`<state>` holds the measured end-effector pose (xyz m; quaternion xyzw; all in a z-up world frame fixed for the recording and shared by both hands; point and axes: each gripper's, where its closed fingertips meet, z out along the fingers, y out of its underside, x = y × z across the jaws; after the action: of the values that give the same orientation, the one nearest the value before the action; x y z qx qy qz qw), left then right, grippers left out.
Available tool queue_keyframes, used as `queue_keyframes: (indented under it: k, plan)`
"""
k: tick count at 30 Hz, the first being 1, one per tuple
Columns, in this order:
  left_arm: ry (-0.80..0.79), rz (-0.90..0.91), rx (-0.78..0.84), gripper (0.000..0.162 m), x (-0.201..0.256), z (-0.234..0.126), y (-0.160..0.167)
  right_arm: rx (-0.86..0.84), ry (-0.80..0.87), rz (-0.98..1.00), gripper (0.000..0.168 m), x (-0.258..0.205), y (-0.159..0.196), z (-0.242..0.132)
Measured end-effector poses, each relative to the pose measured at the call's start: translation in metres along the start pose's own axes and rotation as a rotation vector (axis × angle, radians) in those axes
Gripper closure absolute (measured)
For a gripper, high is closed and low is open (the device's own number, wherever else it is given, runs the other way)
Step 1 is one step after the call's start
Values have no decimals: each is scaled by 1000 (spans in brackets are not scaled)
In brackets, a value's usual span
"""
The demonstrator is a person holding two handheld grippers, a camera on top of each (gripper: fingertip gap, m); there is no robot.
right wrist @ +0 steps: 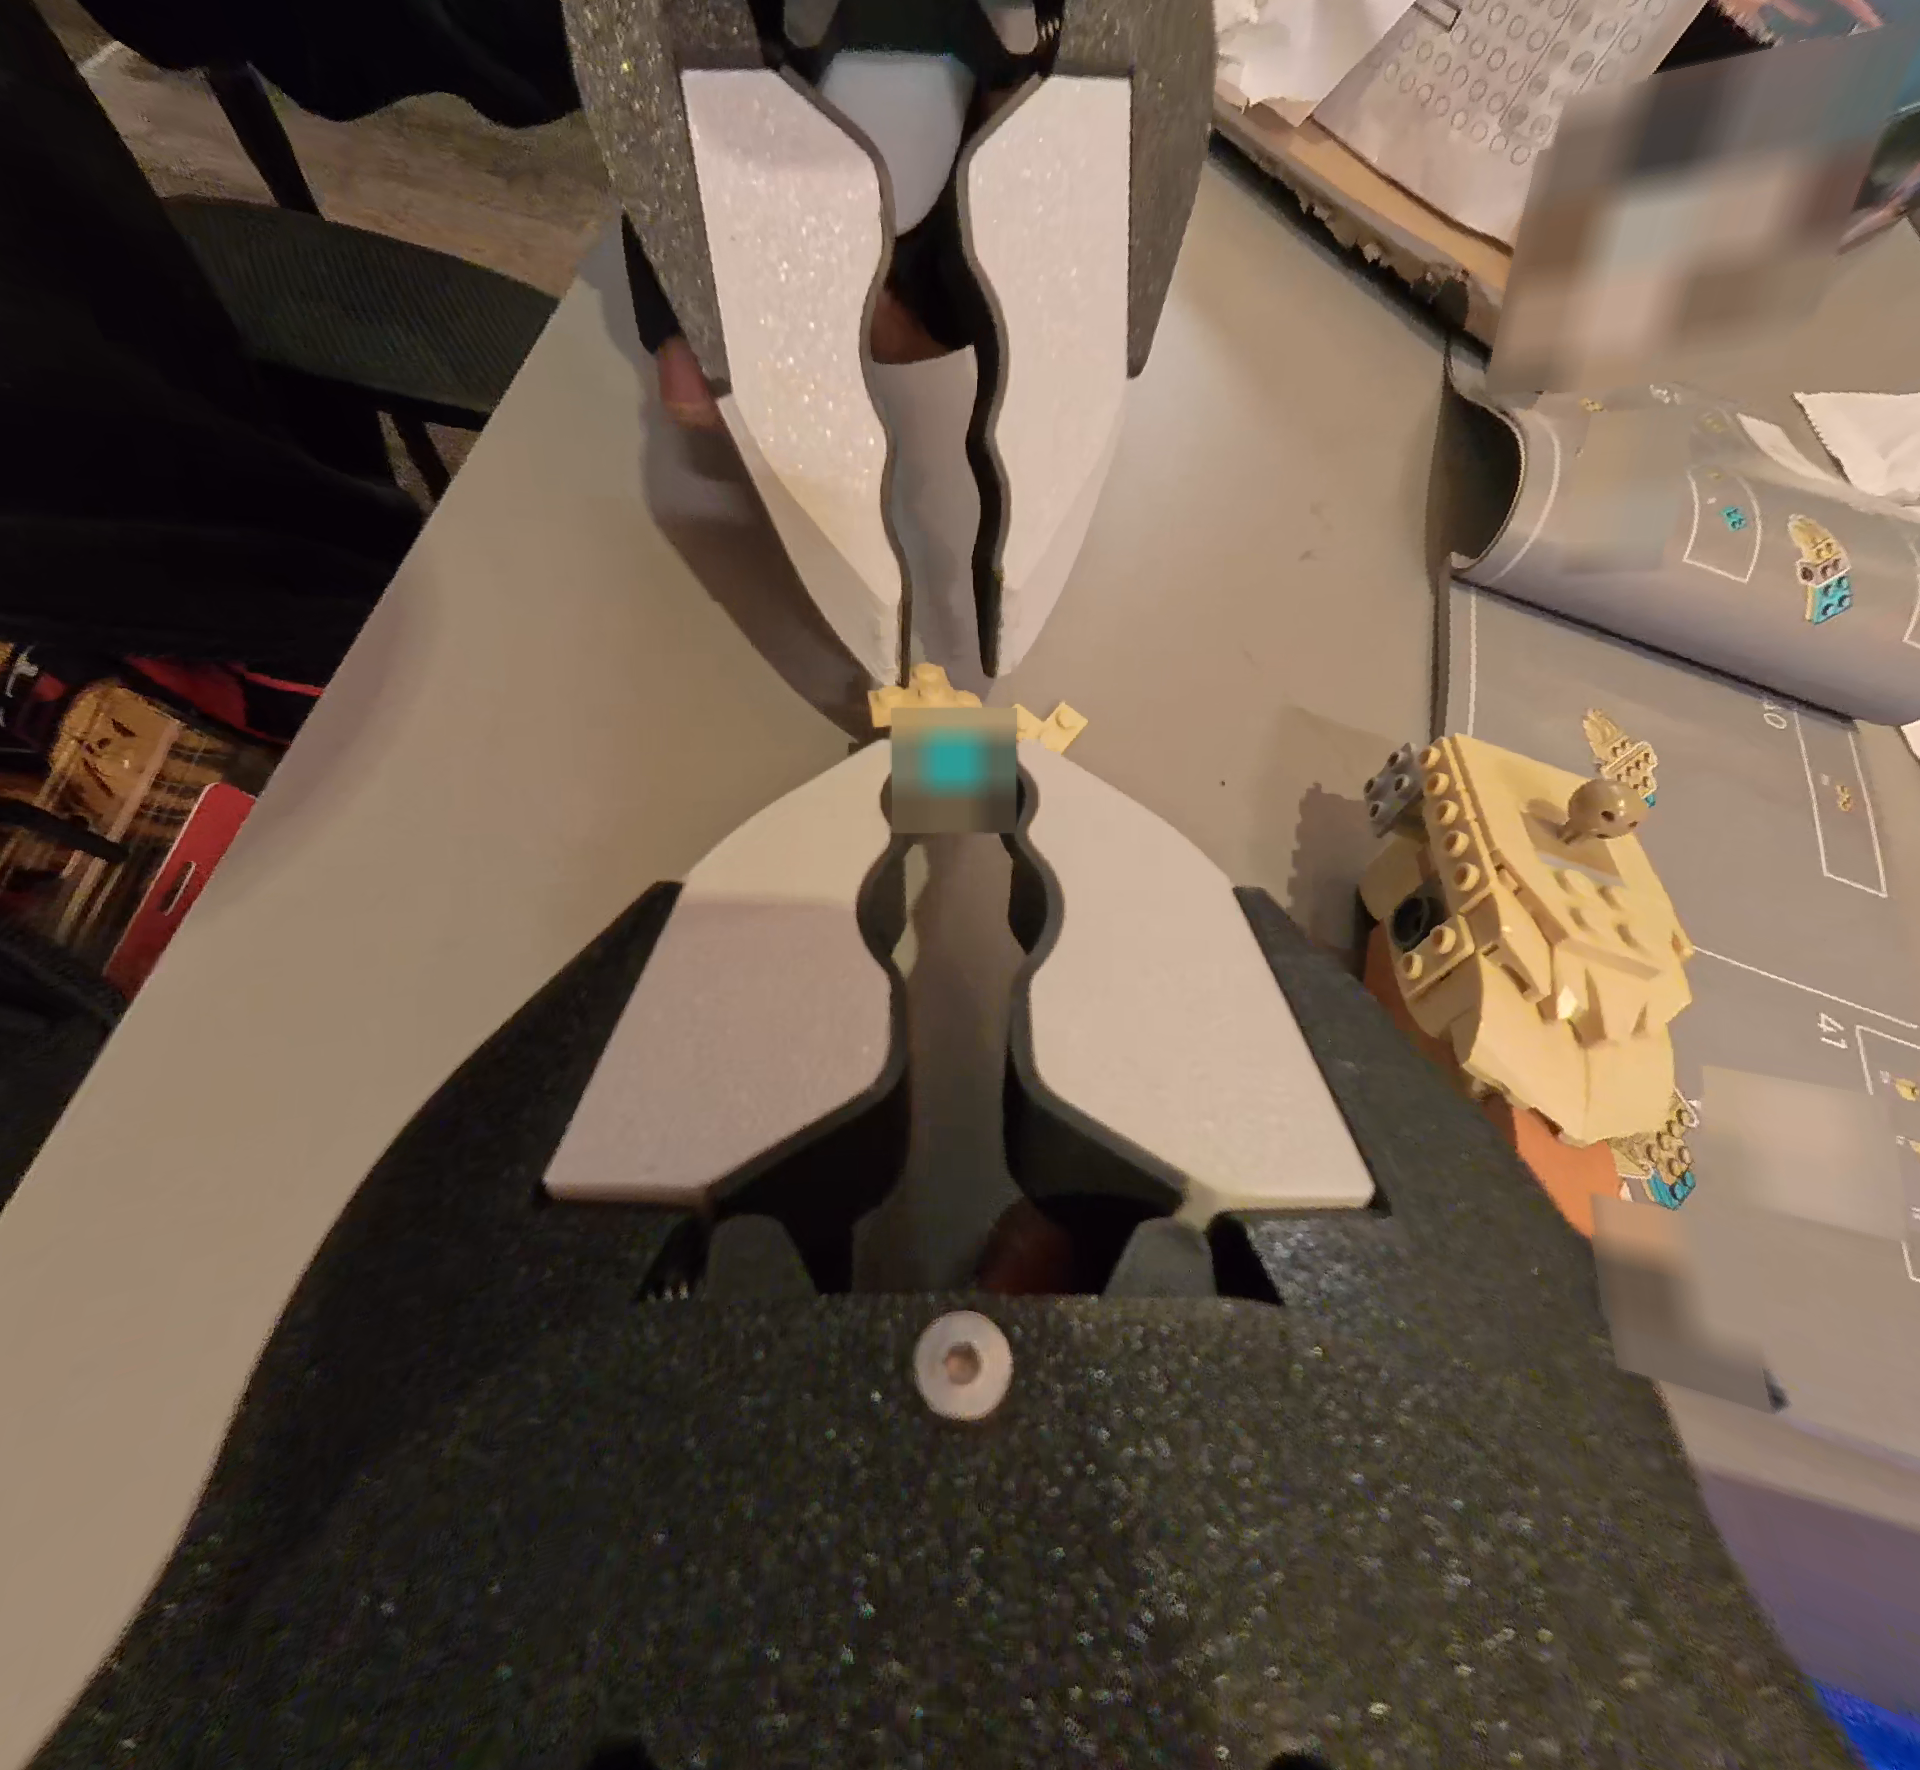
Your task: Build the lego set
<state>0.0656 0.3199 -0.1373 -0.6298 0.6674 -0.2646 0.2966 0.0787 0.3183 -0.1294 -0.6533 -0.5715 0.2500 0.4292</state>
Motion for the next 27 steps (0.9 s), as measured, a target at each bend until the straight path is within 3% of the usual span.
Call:
queue_keyframes:
  k: [11, 27]
  plan:
    - [-11, 47, 15, 147, 0, -15, -20, 115, 47, -2, 154, 2, -15, -9]
    - [58, 4, 19, 147, 2, -4, -8, 15, 24, -34, 154, -7, -1, -4]
